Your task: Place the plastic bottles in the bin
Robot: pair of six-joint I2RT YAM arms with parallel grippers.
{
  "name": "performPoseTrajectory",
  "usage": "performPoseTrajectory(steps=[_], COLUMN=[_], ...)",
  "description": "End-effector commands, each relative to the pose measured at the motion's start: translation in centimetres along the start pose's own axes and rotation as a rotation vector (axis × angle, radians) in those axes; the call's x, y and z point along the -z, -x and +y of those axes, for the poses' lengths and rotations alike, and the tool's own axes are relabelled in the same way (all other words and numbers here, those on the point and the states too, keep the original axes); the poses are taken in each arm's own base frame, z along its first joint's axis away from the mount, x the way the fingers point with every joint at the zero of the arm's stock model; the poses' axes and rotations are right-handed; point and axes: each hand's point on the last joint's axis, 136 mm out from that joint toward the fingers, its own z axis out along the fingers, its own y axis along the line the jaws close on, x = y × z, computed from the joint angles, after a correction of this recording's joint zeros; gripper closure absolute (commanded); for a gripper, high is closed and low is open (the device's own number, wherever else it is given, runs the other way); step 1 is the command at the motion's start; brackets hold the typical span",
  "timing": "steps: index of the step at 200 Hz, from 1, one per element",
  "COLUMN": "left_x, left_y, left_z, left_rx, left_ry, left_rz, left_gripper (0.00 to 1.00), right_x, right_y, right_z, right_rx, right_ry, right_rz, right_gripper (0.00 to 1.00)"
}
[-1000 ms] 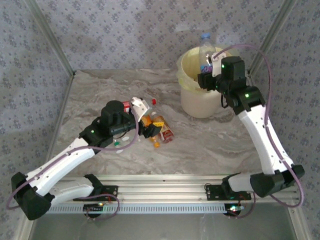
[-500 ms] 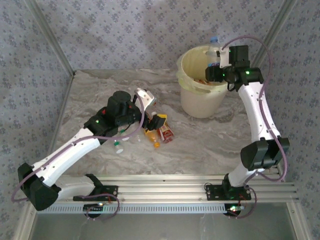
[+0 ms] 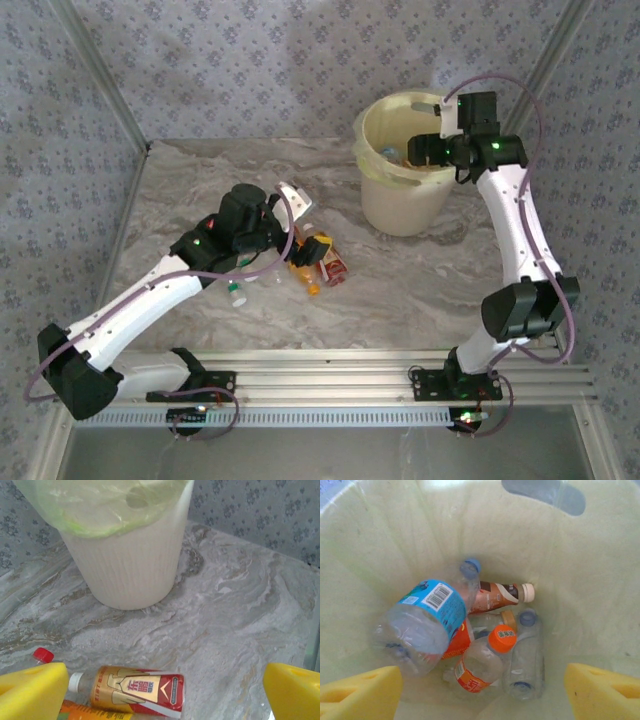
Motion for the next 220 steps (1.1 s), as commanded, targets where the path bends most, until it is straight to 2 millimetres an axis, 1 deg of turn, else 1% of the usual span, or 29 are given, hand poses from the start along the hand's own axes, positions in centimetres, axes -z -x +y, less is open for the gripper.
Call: performPoseTrajectory(steps=[1,28,49,72,99,133,154,161,162,164,178,182,187,198,220], left_x=[1.0,1.7,2.3,3.4,5.2,8.0,9.6,9.9,9.9,10.0,10.6,10.8,11.0,11.4,12.1], left_y=[1.2,0.8,1.0,0.3,-1.3,-3.4,-5.0,-5.5,-5.6,-5.7,-6.7,-6.9,-7.1,-7.5,-8.4], left_z=[-0.4,-0.1,-0.1,-0.6,-1.3,-1.0,-1.0,-1.1,-1.1,-1.1,-1.2,-0.9,-0.2,0.9,2.8], left_rx=[-0.059,-0.111,-0.105,-0.077,-0.078,-0.062,-0.038,-0.03,-0.028,-0.025,-0.019,-0.007,0.014,0.057,0.192], left_ry=[-0.016,0.025,0.046,0.035,0.023,0.082,0.105,0.109,0.109,0.11,0.119,0.139,0.181,0.252,0.386], left_rz=[-0.001,0.033,0.042,0.053,0.091,0.115,0.136,0.137,0.138,0.136,0.135,0.129,0.126,0.131,0.151], left_gripper=[0.0,0.0,0.0,0.0,0.0,0.0,0.0,0.0,0.0,0.0,0.0,0.0,0.0,0.0,0.0], right_x=[3.8,5.9,7.4,8.6,9.0,8.6,7.8,7.7,7.3,6.9,6.0,5.6,5.4,4.9,4.6], right_y=[1.4,0.1,-1.6,-4.2,-7.4,-11.3,-13.3,-13.5,-14.1,-14.7,-16.1,-16.5,-16.3,-16.7,-17.1], right_z=[1.1,3.3,5.1,7.5,10.4,13.9,17.2,18.3,18.4,18.6,20.3,20.6,21.2,22.2,23.7], right_rx=[0.015,0.037,0.043,0.05,0.062,0.063,0.051,0.051,0.053,0.057,0.075,0.082,0.082,0.082,0.086], right_ry=[-0.002,0.035,0.071,0.14,0.219,0.286,0.381,0.409,0.407,0.41,0.423,0.42,0.424,0.441,0.481], right_rz=[-0.096,-0.133,-0.149,-0.139,-0.088,-0.024,0.013,0.017,0.032,0.046,0.087,0.1,0.088,0.099,0.106], right_gripper=[0.15,0.17,0.18,0.19,0.21,0.22,0.23,0.24,0.24,0.24,0.25,0.25,0.25,0.25,0.25])
